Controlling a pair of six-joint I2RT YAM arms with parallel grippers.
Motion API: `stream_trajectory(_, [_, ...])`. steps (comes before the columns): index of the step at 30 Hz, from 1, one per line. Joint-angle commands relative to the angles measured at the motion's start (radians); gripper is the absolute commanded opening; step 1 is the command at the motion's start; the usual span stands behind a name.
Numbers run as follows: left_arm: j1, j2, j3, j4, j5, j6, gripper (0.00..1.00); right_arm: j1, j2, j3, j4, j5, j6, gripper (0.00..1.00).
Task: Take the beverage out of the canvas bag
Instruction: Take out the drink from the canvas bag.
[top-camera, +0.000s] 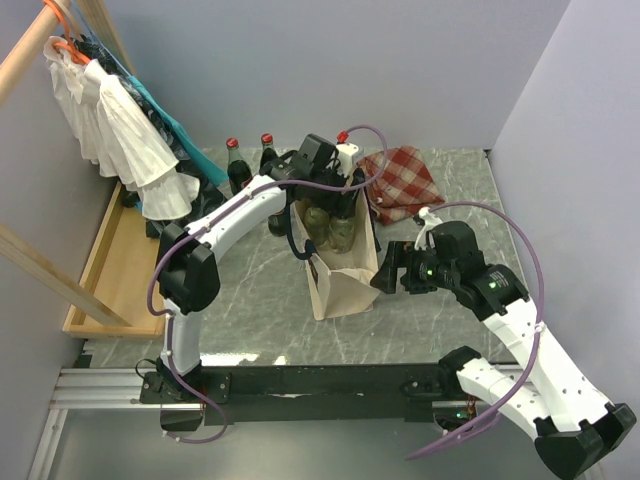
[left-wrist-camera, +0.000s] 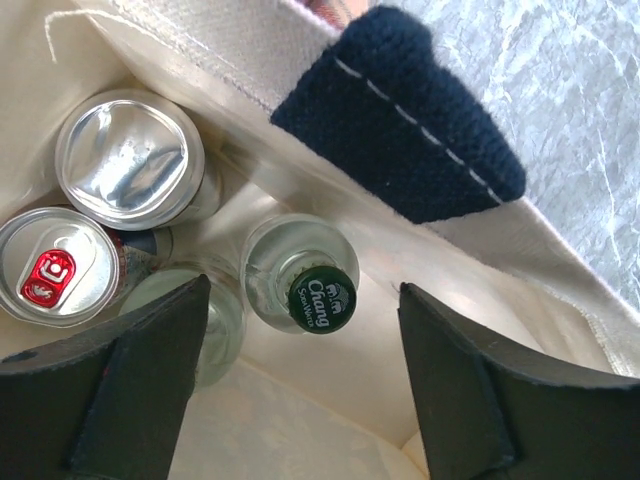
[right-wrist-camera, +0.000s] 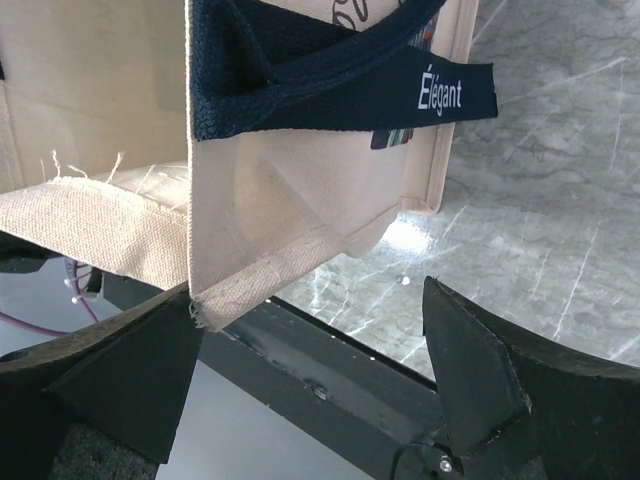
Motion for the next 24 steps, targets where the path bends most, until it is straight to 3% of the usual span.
stream_trajectory(1, [-0.008, 0.007, 0.059, 0.024, 0.006, -0.010, 0.79, 0.011, -0.014, -0.018, -0.035, 0.006, -0.013, 0.93])
stream_trajectory(24, [-0.031, 0.027, 0.035, 0.014, -0.042, 0.007, 0.77, 0.012, -0.030, -0.022, -0.036, 0.014, -0.003, 0.93])
